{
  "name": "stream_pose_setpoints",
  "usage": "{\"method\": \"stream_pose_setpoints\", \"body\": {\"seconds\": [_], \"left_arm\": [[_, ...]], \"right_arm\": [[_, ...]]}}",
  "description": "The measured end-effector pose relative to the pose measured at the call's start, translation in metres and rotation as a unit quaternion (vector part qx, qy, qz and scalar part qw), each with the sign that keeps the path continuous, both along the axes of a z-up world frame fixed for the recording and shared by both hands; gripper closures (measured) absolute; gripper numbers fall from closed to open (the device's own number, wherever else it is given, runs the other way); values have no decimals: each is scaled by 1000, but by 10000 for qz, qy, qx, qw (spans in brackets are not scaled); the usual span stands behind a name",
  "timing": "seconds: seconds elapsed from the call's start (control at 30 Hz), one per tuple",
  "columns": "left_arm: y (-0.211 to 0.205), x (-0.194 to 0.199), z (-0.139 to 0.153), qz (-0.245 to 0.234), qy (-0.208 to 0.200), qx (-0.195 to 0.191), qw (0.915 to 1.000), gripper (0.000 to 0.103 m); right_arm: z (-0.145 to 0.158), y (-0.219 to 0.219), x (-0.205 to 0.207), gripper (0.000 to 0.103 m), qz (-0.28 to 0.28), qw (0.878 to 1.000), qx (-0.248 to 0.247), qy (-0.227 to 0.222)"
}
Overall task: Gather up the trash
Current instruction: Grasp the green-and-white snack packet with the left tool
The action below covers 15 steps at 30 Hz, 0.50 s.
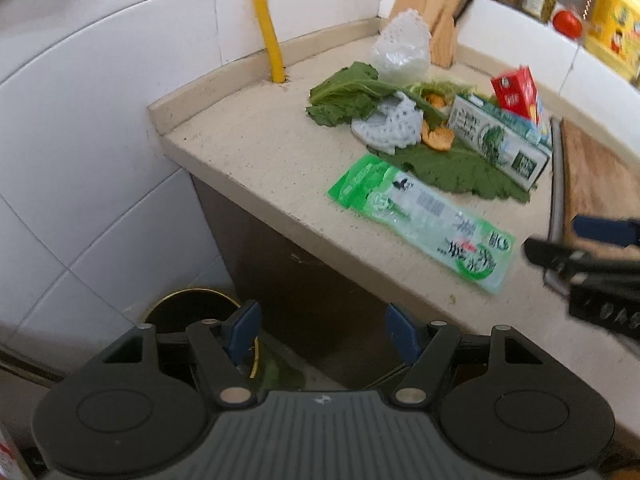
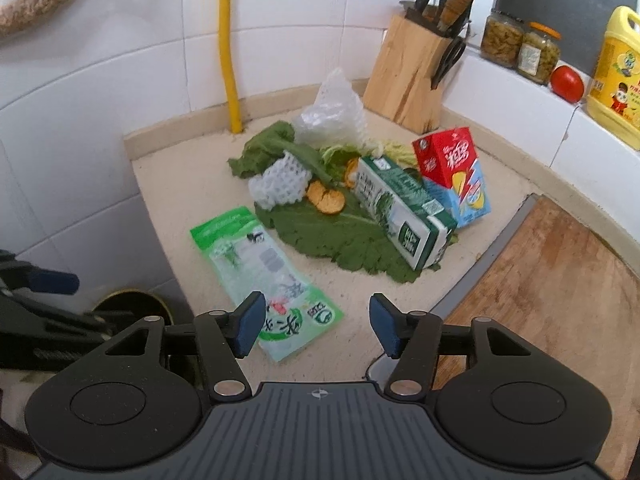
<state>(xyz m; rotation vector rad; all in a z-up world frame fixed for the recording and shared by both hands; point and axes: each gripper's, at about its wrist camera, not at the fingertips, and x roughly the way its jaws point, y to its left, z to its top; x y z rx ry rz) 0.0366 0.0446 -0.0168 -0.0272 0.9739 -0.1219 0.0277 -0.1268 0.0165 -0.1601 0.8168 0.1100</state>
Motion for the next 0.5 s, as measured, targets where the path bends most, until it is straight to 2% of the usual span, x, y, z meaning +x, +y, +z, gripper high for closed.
{"method": "stream_pose_setpoints", "body": {"seconds": [0.2, 0.37, 0.5], "left_arm": [[-1, 11, 6, 124, -83, -209, 9997, 38], [-4, 24, 4, 74, -112, -917, 9957, 35], [-6, 37, 1, 140, -187, -1467, 9889, 35]], "right_arm": [[-10, 2, 21, 28, 623, 9979, -30, 154], [-12, -13, 43, 27, 792, 9967, -50, 171], [-3, -36, 58, 27, 783, 9969, -3, 0]]}}
